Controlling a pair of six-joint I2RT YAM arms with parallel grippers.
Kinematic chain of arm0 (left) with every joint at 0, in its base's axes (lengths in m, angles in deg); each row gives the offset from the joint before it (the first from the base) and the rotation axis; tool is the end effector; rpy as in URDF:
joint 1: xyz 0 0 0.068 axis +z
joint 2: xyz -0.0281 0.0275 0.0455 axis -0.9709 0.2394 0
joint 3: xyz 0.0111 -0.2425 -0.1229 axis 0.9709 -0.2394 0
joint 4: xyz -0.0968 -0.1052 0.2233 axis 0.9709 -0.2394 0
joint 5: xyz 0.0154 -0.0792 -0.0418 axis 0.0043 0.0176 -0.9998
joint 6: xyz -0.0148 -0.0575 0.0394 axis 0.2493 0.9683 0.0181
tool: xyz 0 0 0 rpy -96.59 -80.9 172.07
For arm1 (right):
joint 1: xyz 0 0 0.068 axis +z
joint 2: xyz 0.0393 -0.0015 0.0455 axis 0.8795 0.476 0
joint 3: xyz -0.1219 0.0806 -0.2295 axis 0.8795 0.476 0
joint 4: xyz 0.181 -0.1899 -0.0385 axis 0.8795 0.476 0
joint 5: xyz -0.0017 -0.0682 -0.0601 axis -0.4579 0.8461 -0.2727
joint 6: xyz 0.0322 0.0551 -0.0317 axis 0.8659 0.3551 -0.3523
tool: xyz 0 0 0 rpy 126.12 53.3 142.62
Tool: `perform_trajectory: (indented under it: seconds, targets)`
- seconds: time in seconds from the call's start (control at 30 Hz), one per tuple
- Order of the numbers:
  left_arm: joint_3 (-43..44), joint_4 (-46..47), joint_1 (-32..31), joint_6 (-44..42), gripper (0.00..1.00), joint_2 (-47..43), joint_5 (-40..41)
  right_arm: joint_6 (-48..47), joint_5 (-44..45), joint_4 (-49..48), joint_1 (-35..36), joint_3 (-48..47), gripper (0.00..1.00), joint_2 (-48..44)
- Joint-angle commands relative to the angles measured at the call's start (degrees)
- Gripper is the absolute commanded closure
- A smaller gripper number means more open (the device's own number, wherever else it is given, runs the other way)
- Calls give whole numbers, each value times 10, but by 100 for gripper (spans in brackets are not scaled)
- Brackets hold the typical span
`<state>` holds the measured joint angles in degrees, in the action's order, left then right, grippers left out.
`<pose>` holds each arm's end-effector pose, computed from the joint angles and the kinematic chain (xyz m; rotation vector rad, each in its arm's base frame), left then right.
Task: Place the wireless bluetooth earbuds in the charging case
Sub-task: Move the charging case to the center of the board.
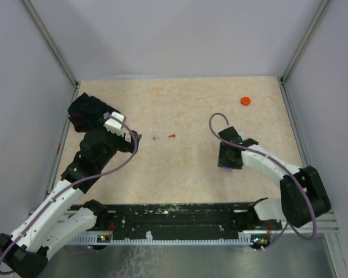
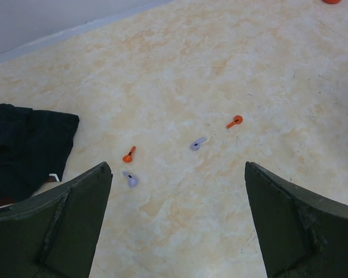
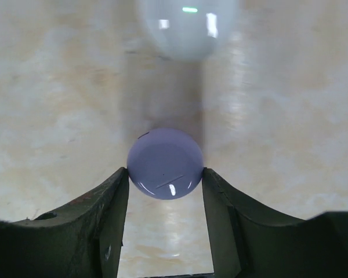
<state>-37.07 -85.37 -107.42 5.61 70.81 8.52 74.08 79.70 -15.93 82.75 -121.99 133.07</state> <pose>0.1819 -0.0997 0.3158 0.4224 1.7352 -0.2080 0.2167 0.0716 0.1550 0.3083 2.7160 -0.0159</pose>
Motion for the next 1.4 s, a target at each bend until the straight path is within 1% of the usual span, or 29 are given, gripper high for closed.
perform_trajectory:
  seconds: [0.0, 0.1, 0.23, 0.37, 0.47, 0.6, 0.73, 0.93, 1.1, 1.27, 1.37]
  targets:
    - [-3, 22, 10, 2, 0, 3, -14, -73, 19, -34, 117, -77, 50, 71]
    - [-3, 21, 14, 4, 0, 6, -10, -122, 16, -52, 172, -107, 49, 126]
    - [-2, 21, 22, 7, 0, 10, -7, -190, -7, -68, 229, -144, 48, 175]
    - [-1, 20, 32, 10, 0, 16, -9, -232, -37, -73, 256, -166, 45, 197]
    - [0, 21, 38, 12, 1, 21, -13, -247, -43, -74, 265, -168, 38, 200]
    - [1, 20, 46, 14, 1, 27, -20, -256, -35, -72, 266, -163, 27, 195]
    - [1, 21, 53, 15, 1, 30, -24, -261, -5, -67, 266, -154, 23, 185]
    - [1, 21, 57, 15, 1, 33, -27, -260, 47, -63, 266, -131, 21, 176]
    - [1, 21, 58, 15, 2, 35, -33, -243, 64, -64, 253, -113, 21, 158]
    - [0, 21, 58, 14, 2, 36, -34, -220, 69, -66, 213, -102, 22, 131]
    - [1, 21, 58, 14, 2, 36, -34, -198, 89, -57, 188, -101, 22, 117]
